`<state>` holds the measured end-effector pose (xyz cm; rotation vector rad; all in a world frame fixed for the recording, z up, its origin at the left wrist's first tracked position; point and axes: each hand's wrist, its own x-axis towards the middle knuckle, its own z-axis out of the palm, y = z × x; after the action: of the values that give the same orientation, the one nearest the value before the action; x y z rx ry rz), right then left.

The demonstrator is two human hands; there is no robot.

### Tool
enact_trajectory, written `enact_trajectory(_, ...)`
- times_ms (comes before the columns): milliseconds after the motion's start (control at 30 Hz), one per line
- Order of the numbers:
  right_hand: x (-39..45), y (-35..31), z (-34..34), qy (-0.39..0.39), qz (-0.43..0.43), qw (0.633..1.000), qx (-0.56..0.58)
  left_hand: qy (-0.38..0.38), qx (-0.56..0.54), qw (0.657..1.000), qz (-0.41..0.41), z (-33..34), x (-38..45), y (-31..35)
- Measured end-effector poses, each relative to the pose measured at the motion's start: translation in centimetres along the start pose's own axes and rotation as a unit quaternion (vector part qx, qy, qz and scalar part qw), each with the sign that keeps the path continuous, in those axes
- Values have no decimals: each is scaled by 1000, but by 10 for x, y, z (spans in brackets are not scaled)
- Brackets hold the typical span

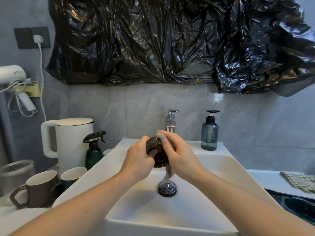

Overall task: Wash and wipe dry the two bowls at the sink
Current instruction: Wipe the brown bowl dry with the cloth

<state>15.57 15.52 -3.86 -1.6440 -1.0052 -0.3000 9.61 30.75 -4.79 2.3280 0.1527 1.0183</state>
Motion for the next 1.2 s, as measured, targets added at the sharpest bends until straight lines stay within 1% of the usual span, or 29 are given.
enact_trajectory(67, 0, -2, 2, -12, -76, 995, -62, -3, -1, 1000, 3, 0, -1, 0)
enact_trajectory(100, 1, -1, 3, -13, -93, 992, -88, -3, -3, 1000, 4, 0, -1, 0)
enact_trajectory(133, 2, 1, 3, -10, -87, 991, -97, -2, -5, 1000, 4, 0, -2, 0)
enact_trajectory(167, 4, 2, 2, -5, -60, 994, -87, 1, -7, 1000, 1, 0, -2, 0)
enact_trajectory(267, 5, 5, -1, 1, 78, 997, 16, 21, -20, 1000, -10, -1, -1, 1)
enact_trajectory(300, 5, 6, -1, 7, 93, 995, 19, 27, -25, 999, -12, -2, -1, 1)
enact_trajectory(333, 5, 6, -2, 11, 89, 996, 15, 30, -29, 999, -14, -2, 0, 2)
enact_trajectory(400, 1, 2, 1, 5, 47, 999, 17, 27, -36, 999, -17, -1, 0, 4)
enact_trajectory(433, 1, 0, 2, -1, 6, 1000, -1, 20, -37, 999, -15, 0, -1, 4)
enact_trajectory(500, 1, -1, 4, -4, -74, 994, -80, 6, -36, 999, -2, 1, -3, 4)
enact_trajectory(533, 2, 1, 5, -2, -89, 991, -100, 4, -35, 999, 1, 1, -3, 4)
enact_trajectory(567, 3, 2, 4, -1, -77, 993, -94, 8, -33, 999, -2, 1, -3, 4)
enact_trajectory(600, 3, 3, 3, -2, -43, 997, -64, 14, -33, 999, -9, 0, -3, 4)
enact_trajectory(667, 3, 4, 2, -16, 59, 997, 40, 28, -44, 998, -28, -1, -2, 3)
enact_trajectory(700, 3, 5, 1, -19, 90, 994, 66, 33, -54, 997, -35, -2, -1, 3)
enact_trajectory(767, 1, 5, 2, -8, 98, 993, 68, 24, -73, 996, -46, -1, -1, 3)
enact_trajectory(900, -1, 4, 1, 30, 85, 995, 31, -30, -117, 991, -52, 0, -3, 3)
enact_trajectory(967, 0, 7, -2, 36, 82, 996, 10, -42, -86, 995, -19, 0, -4, 0)
enact_trajectory(1067, 1, 9, 0, -1, 47, 998, -37, -53, -26, 998, 8, -1, -7, -1)
enact_trajectory(1133, 1, 9, 2, -23, 0, 995, -95, -58, -22, 998, 2, -1, -7, -2)
enact_trajectory(1200, 2, 8, 4, -31, -33, 991, -129, -50, -24, 998, -5, -1, -6, -2)
